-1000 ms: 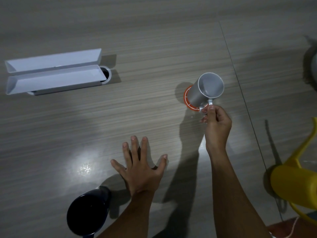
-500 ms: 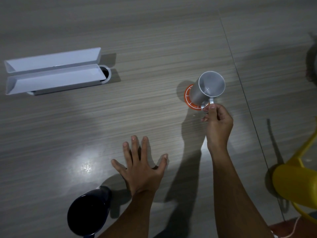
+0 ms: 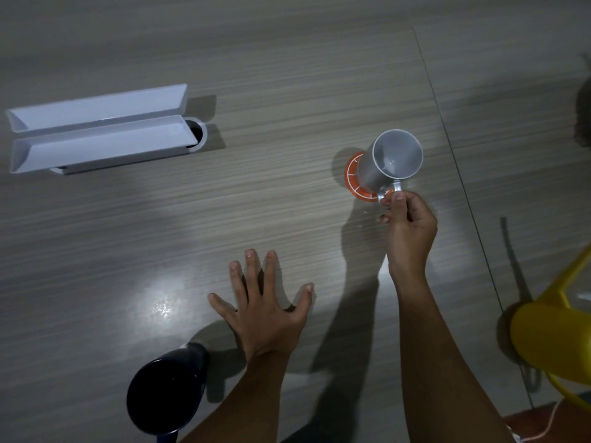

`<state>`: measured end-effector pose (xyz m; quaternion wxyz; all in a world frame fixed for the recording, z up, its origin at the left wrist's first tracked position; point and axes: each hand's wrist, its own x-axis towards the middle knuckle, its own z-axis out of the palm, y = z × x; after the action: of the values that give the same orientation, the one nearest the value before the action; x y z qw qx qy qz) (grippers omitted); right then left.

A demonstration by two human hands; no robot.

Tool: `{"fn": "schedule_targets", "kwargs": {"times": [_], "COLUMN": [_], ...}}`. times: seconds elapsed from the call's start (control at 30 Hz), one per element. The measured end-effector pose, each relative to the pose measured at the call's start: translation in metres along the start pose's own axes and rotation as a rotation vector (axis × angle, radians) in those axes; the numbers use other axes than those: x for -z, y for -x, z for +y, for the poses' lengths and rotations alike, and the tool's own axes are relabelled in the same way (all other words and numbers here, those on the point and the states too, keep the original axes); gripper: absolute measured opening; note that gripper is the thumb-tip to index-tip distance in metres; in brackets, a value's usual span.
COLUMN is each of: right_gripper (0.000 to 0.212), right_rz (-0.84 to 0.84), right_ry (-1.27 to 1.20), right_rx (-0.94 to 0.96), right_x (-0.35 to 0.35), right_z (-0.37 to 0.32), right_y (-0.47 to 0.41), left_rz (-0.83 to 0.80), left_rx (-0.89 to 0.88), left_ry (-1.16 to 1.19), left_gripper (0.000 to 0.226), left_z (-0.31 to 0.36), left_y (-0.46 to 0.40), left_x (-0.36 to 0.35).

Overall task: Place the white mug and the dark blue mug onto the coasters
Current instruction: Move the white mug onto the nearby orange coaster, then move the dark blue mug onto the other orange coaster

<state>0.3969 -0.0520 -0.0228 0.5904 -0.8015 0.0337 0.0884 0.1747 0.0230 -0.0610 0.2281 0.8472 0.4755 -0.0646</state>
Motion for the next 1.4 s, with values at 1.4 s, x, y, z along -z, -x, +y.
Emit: {"fn": "schedule_targets", "kwargs": {"times": [1.4], "right_gripper": [0.033], "right_rz": [-0.459], "right_ry": [0.606], "right_rx": [0.223], "right_x": [0.056], "right_z": [0.068], "right_y": [0.220], "left_rz": [-0.104], "left_rx": [-0.468], "left_ry": [-0.052], "left_gripper": [0.071], "left_z": [-0.108], "left_y": [0.094], "left_x": [0.017]}}
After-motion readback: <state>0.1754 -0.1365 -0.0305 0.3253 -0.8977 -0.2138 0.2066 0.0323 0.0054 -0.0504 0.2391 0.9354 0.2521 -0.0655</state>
